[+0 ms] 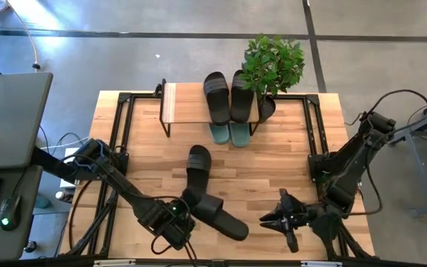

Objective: Pick and place slides into the shelf
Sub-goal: Put the black slipper under the shelf

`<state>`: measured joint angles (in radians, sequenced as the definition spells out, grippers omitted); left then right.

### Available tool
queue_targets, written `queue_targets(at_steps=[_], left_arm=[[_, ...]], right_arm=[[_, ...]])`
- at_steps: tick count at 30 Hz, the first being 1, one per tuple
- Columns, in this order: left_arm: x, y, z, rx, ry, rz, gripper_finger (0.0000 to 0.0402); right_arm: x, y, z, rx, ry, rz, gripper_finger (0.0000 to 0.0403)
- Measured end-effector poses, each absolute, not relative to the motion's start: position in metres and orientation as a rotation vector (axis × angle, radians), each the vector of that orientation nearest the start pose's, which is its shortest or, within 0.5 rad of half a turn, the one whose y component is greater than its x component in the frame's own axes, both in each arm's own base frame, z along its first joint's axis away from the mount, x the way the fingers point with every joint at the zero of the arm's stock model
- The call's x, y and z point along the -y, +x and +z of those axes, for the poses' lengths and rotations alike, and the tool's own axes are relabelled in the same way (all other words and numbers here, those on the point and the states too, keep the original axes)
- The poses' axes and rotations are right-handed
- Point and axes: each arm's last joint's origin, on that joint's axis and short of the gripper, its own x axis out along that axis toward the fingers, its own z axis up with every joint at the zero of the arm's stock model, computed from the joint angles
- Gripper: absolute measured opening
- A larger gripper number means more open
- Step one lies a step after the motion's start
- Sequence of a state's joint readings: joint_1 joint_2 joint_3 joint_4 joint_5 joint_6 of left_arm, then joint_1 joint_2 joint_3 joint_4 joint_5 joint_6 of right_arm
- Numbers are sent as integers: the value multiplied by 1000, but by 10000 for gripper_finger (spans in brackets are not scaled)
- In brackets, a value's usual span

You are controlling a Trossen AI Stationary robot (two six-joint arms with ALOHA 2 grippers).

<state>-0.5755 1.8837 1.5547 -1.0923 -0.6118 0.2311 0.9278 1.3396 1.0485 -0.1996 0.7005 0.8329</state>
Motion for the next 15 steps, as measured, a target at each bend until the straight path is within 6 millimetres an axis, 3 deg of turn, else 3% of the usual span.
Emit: queue_targets(at_steps=[3,10,15], left_arm=[[185,316,242,-1196,998,-108,32],[185,316,244,-1197,985,-100,32],[186,320,266,-1167,904,-42,32]], right_arm=[[-221,191,311,-387,413,77,68],[-222,193,346,-363,304,128,111],[-227,197,346,-479,182,112,146]])
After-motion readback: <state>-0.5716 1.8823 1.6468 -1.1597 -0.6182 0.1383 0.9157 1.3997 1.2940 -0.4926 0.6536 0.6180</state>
